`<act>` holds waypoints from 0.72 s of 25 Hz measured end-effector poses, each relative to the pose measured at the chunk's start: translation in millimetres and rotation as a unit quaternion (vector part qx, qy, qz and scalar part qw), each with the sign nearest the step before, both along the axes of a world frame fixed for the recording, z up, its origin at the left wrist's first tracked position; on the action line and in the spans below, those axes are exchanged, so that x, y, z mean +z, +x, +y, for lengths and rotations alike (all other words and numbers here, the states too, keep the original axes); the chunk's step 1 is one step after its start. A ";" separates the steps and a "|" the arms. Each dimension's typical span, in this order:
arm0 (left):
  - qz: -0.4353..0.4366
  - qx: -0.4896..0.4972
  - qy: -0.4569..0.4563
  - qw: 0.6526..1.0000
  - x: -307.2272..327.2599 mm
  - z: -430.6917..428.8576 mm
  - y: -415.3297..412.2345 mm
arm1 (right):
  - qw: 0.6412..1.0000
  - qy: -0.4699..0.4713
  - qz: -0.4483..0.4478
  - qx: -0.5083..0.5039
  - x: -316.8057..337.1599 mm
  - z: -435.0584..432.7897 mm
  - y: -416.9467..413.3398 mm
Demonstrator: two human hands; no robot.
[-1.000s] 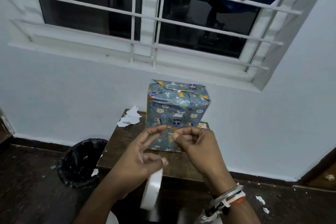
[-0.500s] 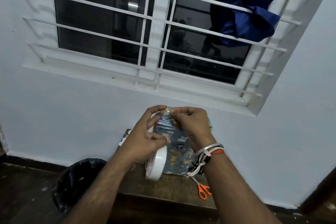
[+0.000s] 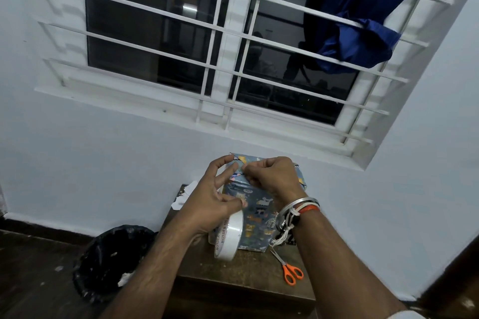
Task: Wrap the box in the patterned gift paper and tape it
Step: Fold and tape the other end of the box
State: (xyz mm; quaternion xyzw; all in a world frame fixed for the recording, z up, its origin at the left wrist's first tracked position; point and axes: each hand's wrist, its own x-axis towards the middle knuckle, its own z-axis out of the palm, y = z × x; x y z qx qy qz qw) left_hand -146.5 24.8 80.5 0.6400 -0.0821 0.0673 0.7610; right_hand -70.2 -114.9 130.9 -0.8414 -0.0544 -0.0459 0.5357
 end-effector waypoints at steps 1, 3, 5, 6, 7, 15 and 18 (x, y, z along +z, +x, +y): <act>0.001 0.000 -0.002 1.000 -0.3 -0.1 -0.3 | 1.000 -0.029 -0.004 0.000 2.0 0.3 -0.4; 0.007 -0.003 -0.011 1.000 -0.7 -0.5 -1.7 | 0.995 -0.097 -0.011 -0.001 9.1 1.7 -2.5; 0.009 -0.004 -0.020 1.000 -0.3 -1.3 -4.2 | 0.990 -0.141 -0.008 0.001 16.7 2.6 -4.6; 0.009 -0.004 -0.022 1.000 0.2 -1.6 -5.4 | 0.988 -0.151 -0.005 0.003 19.2 2.7 -5.2; 0.009 -0.002 -0.024 1.000 0.8 -2.0 -6.5 | 0.987 -0.158 -0.002 0.004 20.8 2.7 -5.5; 0.004 0.014 -0.007 1.000 2.7 -4.0 -8.0 | 0.978 -0.205 -0.026 -0.016 11.6 1.3 -4.0; -0.002 0.021 -0.005 1.000 0.1 -5.4 -3.0 | 0.989 -0.148 -0.017 -0.002 2.2 -7.1 4.4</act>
